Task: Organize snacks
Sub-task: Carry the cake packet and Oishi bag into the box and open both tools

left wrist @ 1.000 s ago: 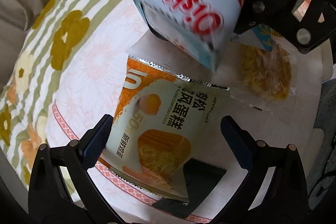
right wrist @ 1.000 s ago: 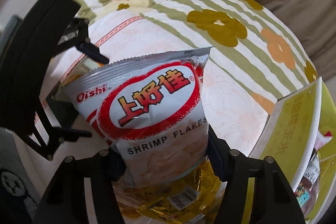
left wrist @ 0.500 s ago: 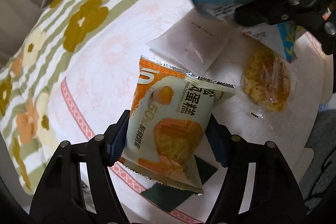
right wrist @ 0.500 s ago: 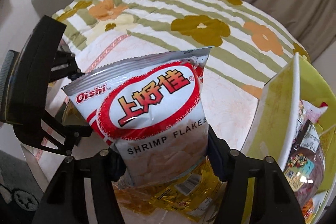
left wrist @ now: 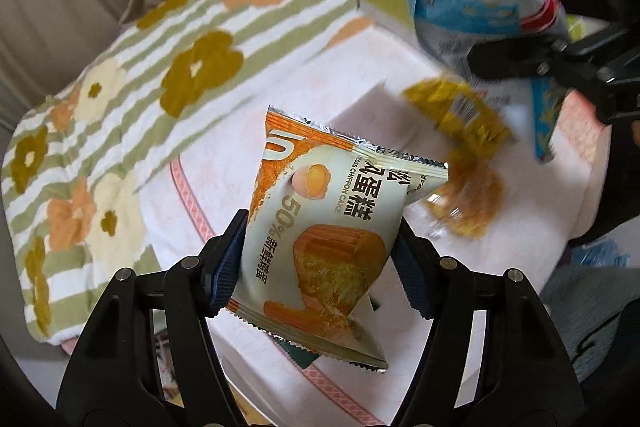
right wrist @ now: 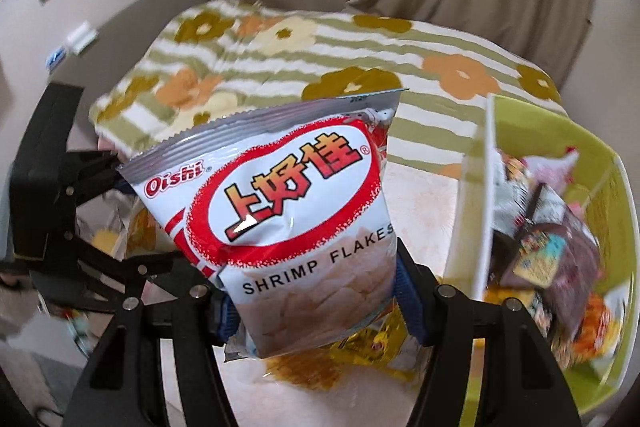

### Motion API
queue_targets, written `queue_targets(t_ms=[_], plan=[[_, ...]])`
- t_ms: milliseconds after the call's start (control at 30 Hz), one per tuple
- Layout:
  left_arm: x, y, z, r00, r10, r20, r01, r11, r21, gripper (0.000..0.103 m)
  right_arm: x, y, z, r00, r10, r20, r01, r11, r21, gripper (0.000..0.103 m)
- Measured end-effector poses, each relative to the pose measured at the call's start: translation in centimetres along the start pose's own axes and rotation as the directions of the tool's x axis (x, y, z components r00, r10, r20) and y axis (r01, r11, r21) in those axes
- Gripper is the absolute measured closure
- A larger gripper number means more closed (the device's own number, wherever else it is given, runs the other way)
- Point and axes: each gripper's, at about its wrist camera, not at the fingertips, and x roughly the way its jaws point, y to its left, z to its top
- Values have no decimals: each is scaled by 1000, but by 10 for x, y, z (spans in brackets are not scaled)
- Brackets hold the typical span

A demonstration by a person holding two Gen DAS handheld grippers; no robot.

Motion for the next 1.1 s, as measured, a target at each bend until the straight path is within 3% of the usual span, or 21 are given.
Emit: queue_targets(t_ms=[300, 567, 867, 1100], plan=[[-43, -38, 63, 989, -55, 134, 52, 998, 31, 39, -68, -40, -3, 992, -85, 97, 71, 988, 138, 43], [-57, -98, 128, 972, -63, 227, 60, 998, 20, 39, -114, -113, -15, 982, -128, 142, 94, 971, 220, 43], [-22, -168, 194, 967, -97, 236, 132, 982, -137, 38, -138, -202, -28, 985, -99, 144, 67, 974, 216, 43], [30, -198, 206, 981, -99, 168, 147, 941, -304, 39, -123, -248, -40, 996, -18, 92, -4, 974, 225, 43]])
